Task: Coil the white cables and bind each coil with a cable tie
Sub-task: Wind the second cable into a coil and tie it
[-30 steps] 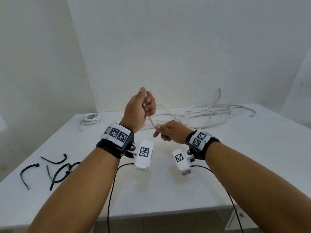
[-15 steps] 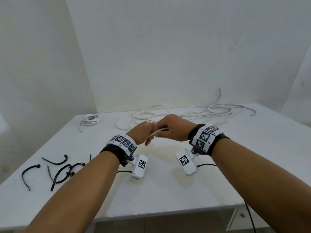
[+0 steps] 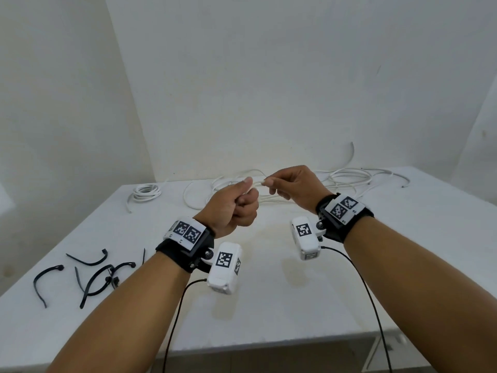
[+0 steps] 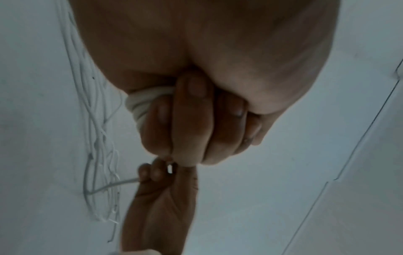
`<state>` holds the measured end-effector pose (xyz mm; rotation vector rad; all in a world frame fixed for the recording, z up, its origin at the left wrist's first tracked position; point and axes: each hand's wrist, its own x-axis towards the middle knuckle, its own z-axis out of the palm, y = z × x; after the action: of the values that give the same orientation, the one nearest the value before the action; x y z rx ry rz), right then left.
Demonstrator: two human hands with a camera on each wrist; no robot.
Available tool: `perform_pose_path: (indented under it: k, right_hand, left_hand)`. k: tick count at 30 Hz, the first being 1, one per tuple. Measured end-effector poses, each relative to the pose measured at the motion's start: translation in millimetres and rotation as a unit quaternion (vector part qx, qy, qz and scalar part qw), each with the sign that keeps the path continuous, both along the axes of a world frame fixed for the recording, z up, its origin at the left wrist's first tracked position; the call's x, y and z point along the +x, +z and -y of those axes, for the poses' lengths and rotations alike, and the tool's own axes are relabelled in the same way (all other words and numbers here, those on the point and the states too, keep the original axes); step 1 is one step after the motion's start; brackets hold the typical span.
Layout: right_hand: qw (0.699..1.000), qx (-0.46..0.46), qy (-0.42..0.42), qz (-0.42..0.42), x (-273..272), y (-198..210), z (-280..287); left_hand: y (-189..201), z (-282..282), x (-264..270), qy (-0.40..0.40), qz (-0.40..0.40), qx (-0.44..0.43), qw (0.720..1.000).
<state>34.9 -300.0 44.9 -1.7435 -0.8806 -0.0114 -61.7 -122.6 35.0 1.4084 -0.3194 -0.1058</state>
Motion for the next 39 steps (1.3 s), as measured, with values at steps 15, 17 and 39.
perform_pose_path:
  k: [15, 17, 39]
  right_hand:
    - [0.967, -0.239, 0.028, 0.085, -33.1, -32.1, -38.9]
    - [0.954, -0.268, 0.021, 0.132, -32.5, -30.8, -39.4]
    - [0.99, -0.097, 0.02, 0.101, -12.4, 16.0, 0.9]
  left_hand:
    - [29.2, -6.8, 27.1, 0.25, 0.16, 0.102, 0.949]
    - [19.4, -15.3, 30.7, 0.272, 0.153, 0.217, 0.925]
    - [-1.5, -1.1, 5.7, 0.026, -0.061, 0.259, 0.964]
